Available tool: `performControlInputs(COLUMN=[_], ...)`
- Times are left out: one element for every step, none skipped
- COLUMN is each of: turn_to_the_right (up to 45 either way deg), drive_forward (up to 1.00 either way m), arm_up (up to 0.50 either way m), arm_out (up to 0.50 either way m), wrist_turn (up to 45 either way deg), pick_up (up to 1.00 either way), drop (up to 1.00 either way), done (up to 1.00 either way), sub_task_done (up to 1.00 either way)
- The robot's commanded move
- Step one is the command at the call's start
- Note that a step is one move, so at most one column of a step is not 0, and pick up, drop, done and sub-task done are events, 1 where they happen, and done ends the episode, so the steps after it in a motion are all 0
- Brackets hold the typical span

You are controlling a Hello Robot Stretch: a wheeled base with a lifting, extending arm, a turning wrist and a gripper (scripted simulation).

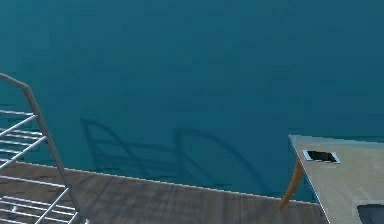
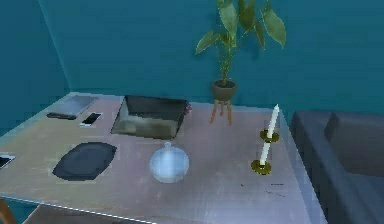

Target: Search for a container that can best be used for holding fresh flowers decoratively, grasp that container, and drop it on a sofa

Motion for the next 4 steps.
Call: performControlInputs(turn_to_the_right=[0.0,0.0,0.0,0.0], drive_forward=[0.00,0.00,0.00,0.00], arm_up=[0.32,0.00,0.00,0.00], arm_out=[0.00,0.30,0.00,0.00], wrist_turn=[0.0,0.0,45.0,45.0], pick_up=[0.00,0.00,0.00,0.00], drop=[0.00,0.00,0.00,0.00], done=[0.00,0.00,0.00,0.00], sub_task_done=[0.00,0.00,0.00,0.00])
